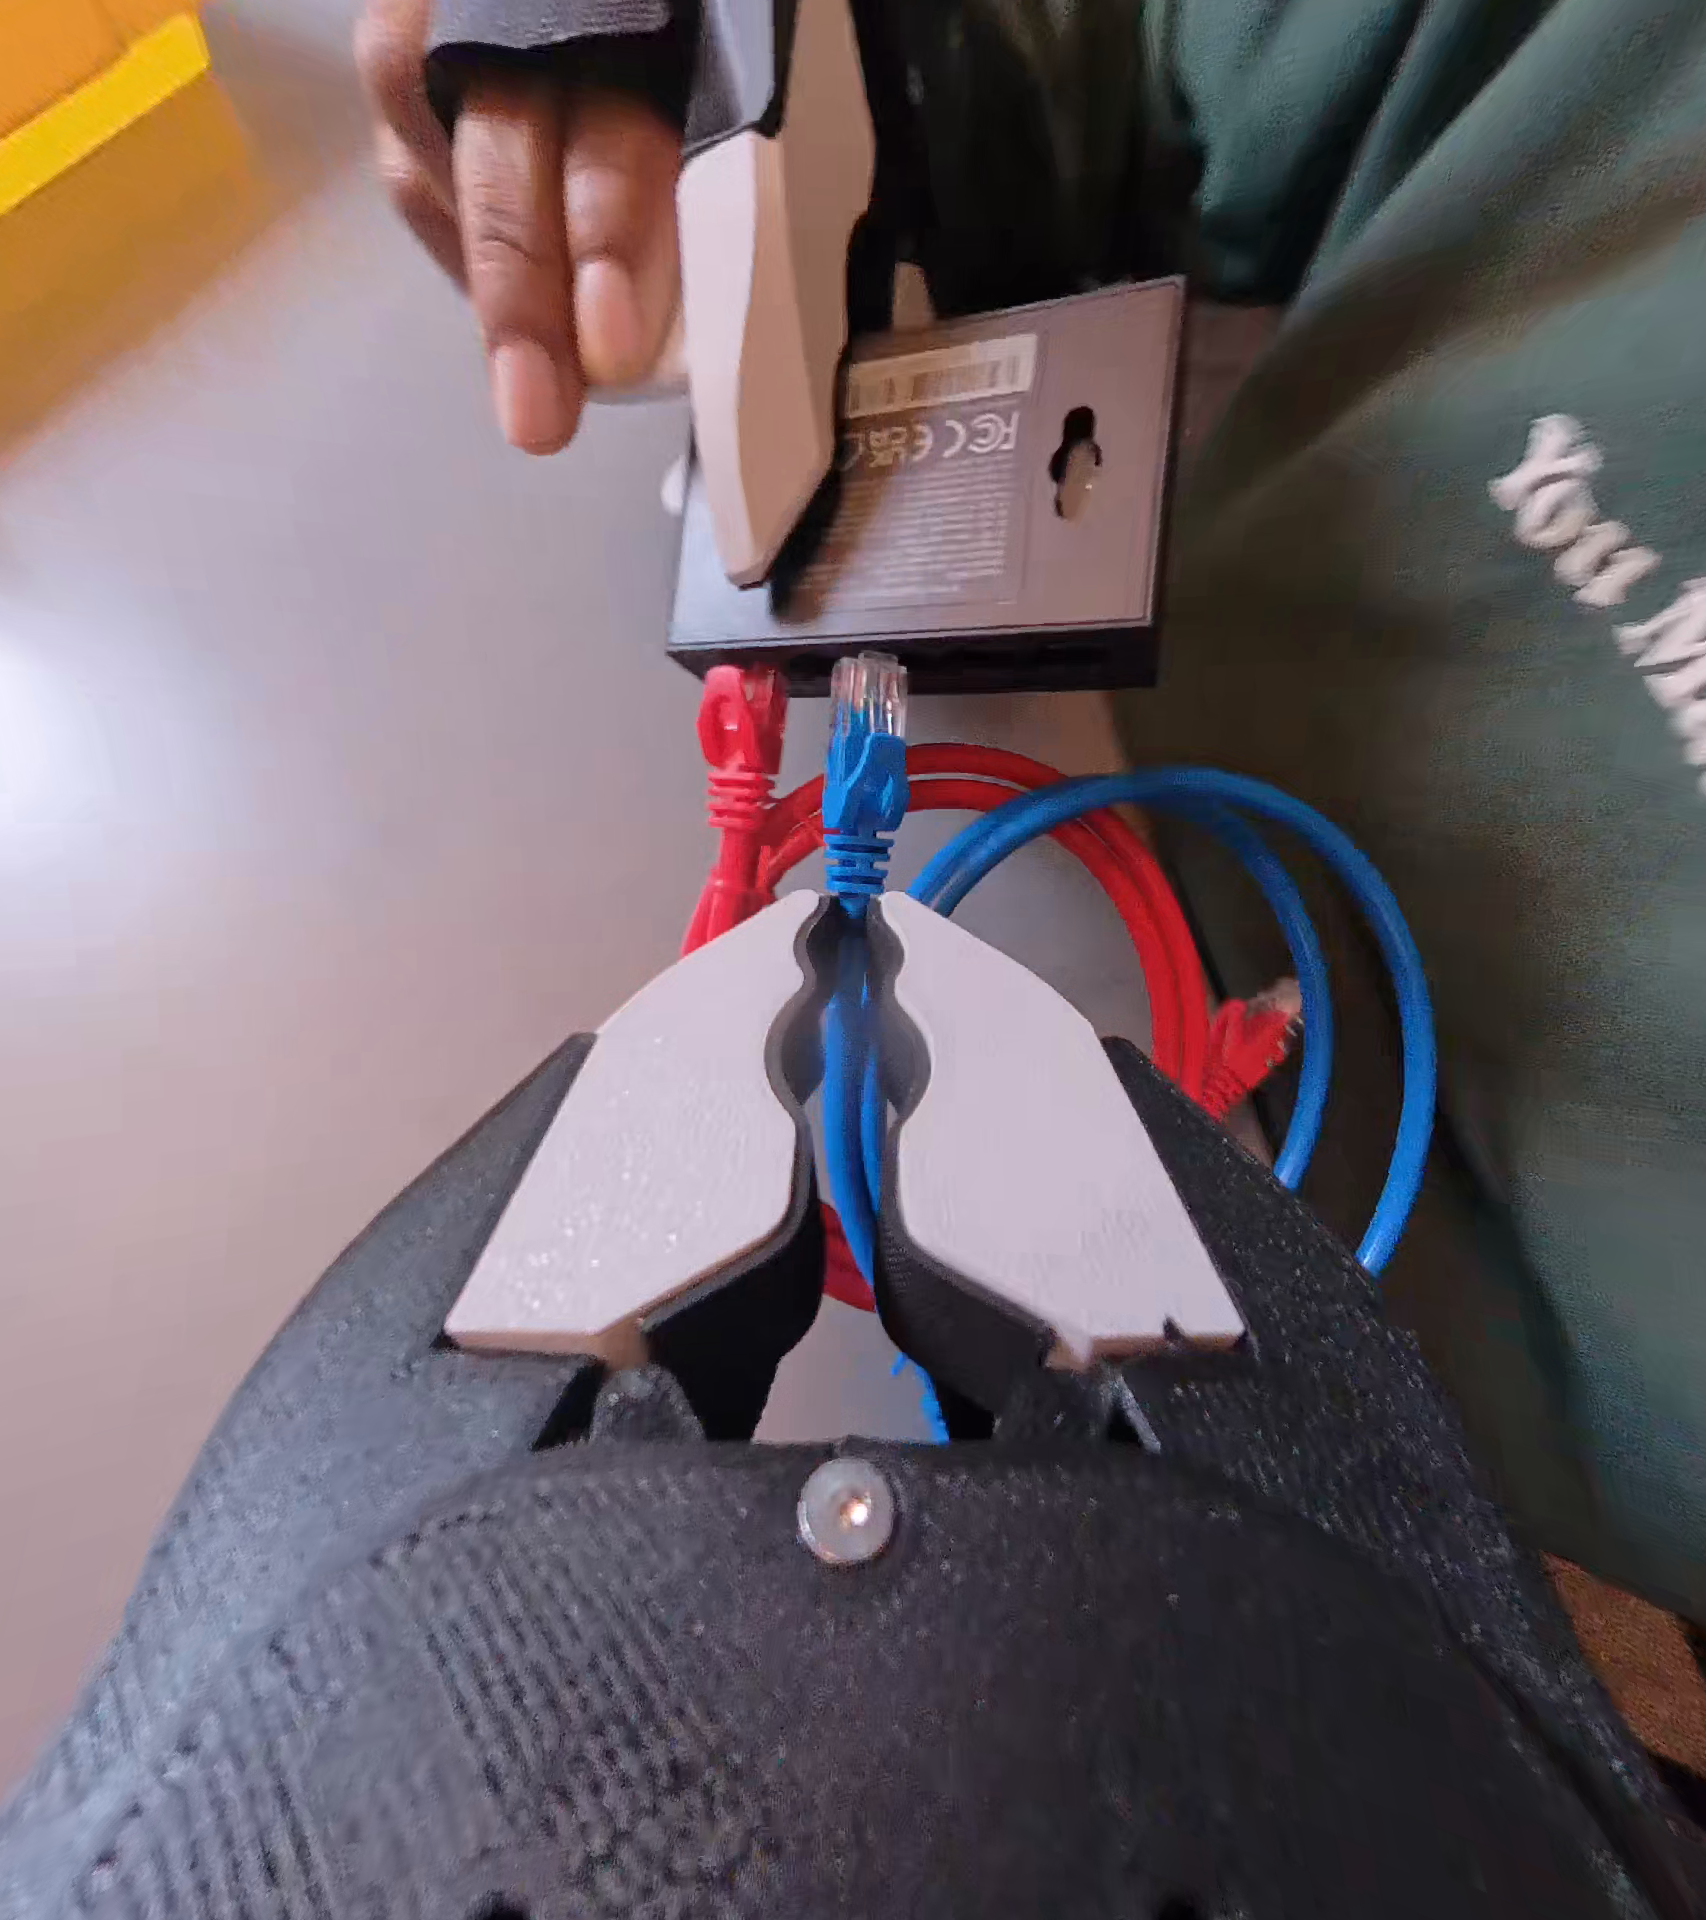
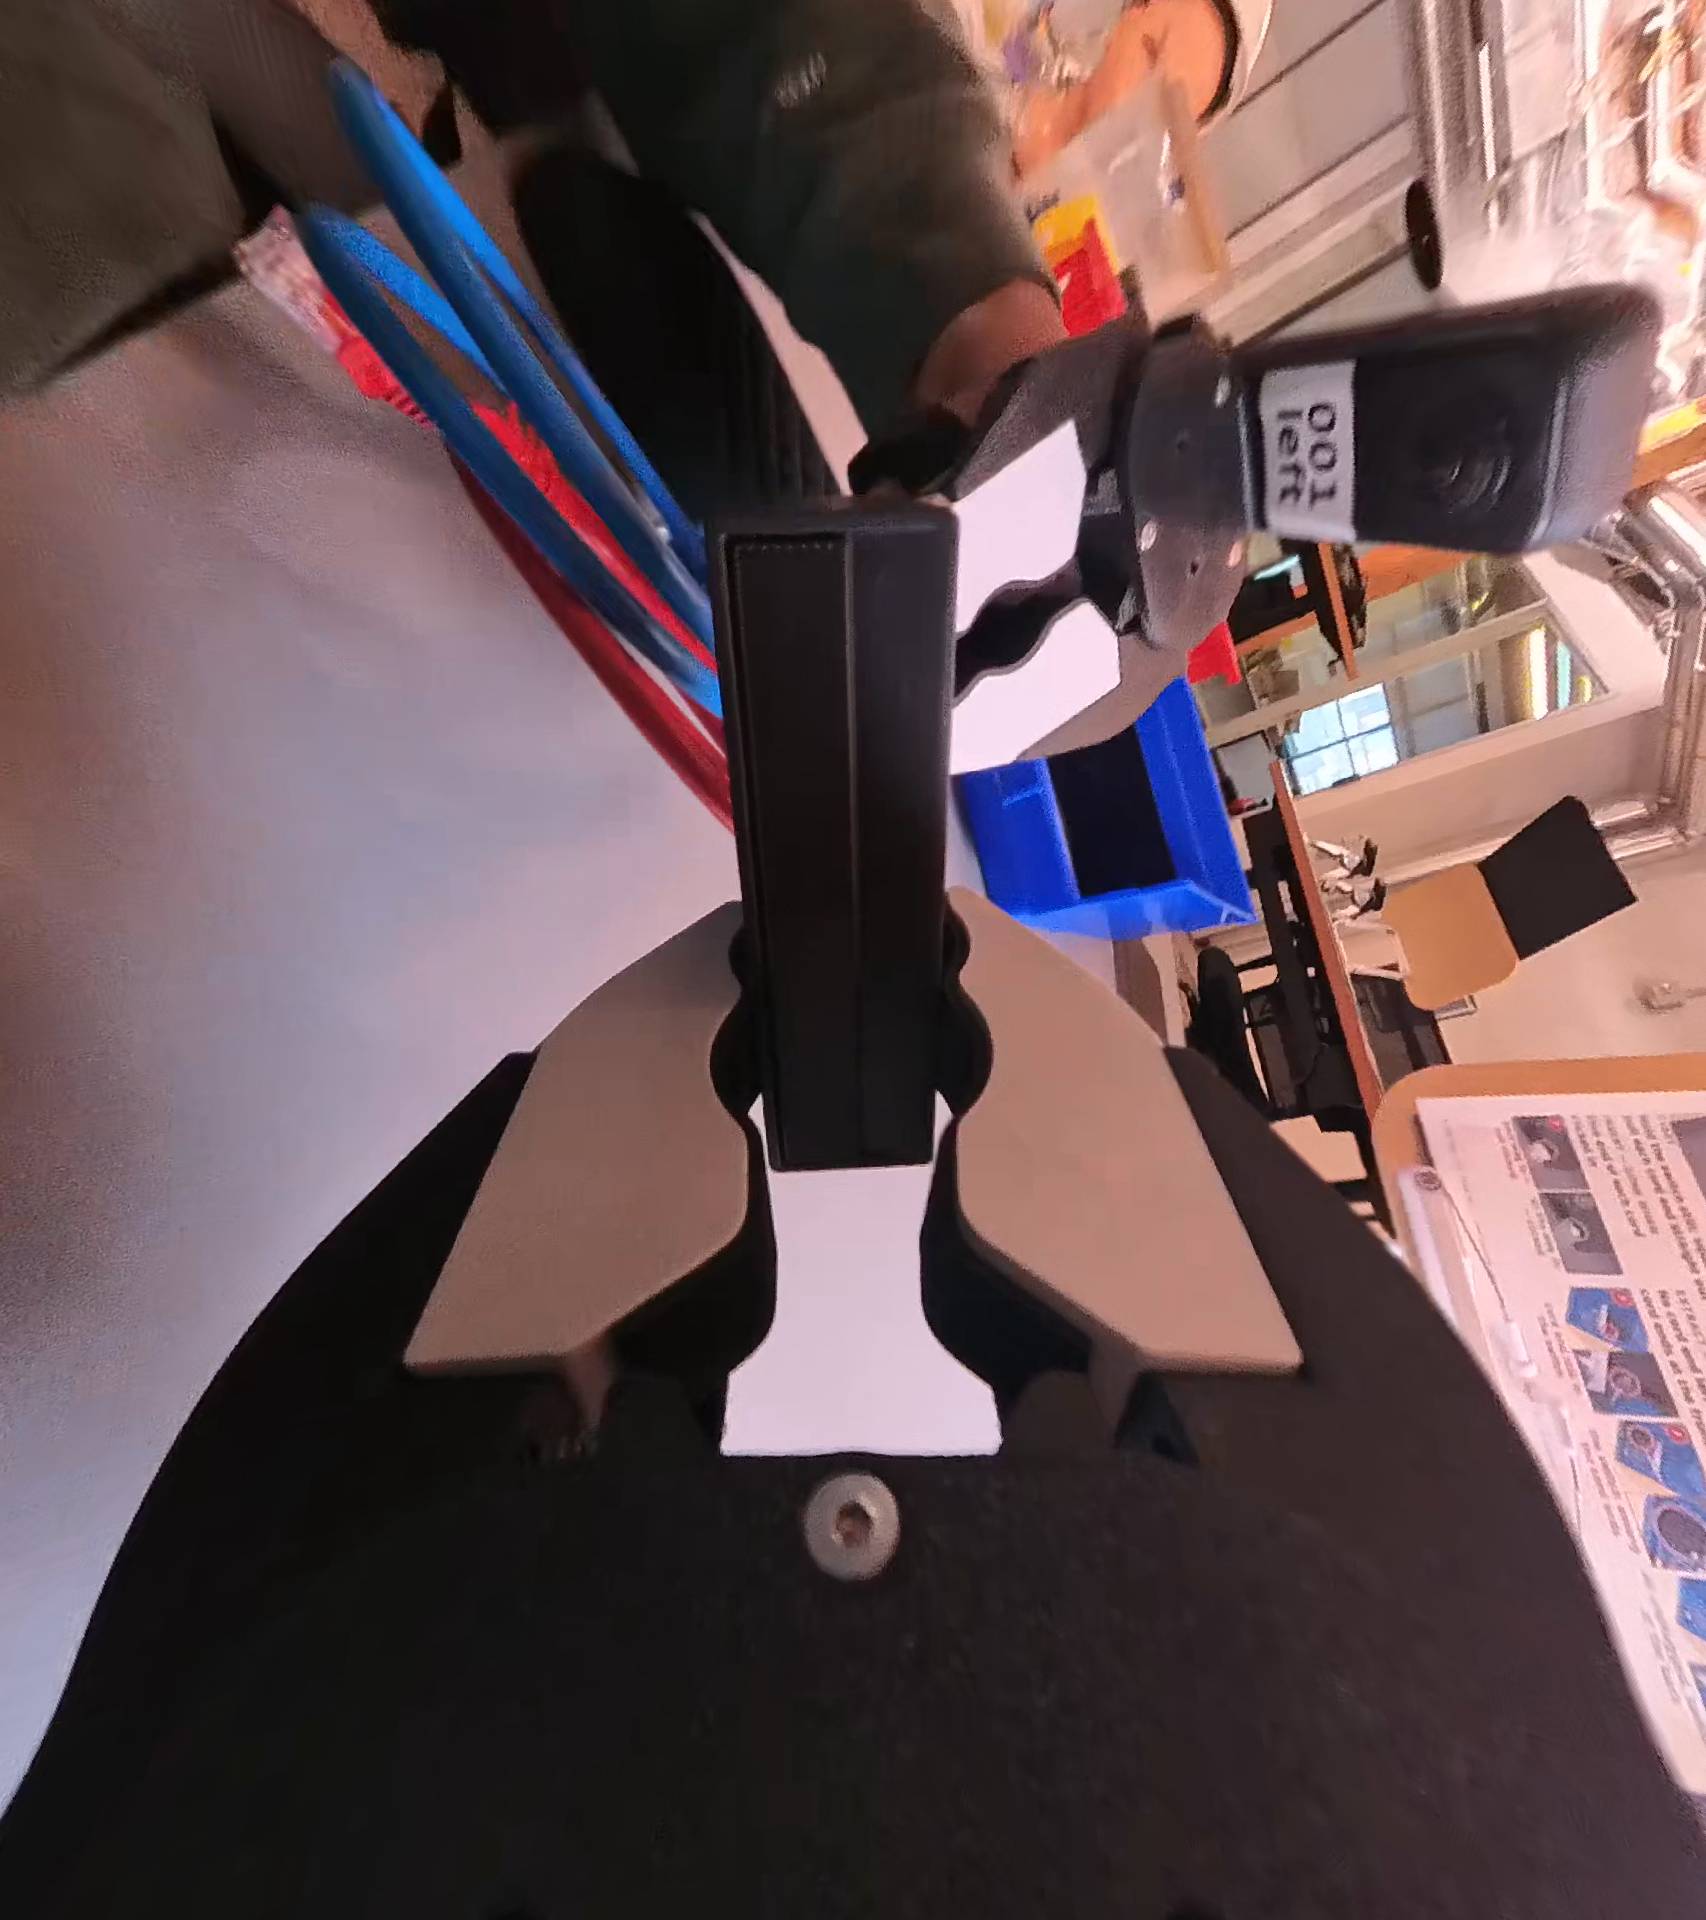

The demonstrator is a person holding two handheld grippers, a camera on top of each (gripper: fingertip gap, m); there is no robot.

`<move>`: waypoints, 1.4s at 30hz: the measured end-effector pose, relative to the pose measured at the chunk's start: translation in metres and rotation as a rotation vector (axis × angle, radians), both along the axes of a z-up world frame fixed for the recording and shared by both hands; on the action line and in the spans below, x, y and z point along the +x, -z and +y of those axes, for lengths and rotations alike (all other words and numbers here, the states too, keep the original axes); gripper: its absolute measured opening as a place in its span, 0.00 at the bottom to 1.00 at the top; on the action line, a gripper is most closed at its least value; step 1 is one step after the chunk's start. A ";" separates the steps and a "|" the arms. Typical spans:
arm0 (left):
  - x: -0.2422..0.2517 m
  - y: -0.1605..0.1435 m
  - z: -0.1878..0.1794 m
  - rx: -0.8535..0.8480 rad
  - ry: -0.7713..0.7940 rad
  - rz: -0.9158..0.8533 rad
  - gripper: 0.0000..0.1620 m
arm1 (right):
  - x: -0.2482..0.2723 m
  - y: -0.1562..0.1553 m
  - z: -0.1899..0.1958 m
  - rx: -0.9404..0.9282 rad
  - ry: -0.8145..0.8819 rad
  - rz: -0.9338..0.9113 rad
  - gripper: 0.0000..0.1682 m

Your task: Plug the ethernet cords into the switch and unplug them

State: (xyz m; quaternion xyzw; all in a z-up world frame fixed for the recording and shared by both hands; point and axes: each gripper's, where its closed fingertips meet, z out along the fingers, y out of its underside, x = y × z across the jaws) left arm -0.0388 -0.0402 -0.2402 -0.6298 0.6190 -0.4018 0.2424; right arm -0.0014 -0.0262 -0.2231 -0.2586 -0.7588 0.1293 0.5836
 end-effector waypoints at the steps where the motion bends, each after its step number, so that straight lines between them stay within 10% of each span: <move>1: 0.001 -0.002 -0.005 -0.025 0.031 0.008 0.03 | -0.001 -0.004 -0.002 -0.005 -0.010 0.015 0.18; 23: 0.001 -0.009 -0.028 -0.345 0.215 0.260 0.03 | -0.003 -0.012 -0.022 -0.024 -0.101 0.017 0.18; 42: 0.013 0.008 -0.028 -0.250 0.097 0.105 0.04 | 0.003 -0.001 -0.020 -0.112 -0.094 -0.030 0.18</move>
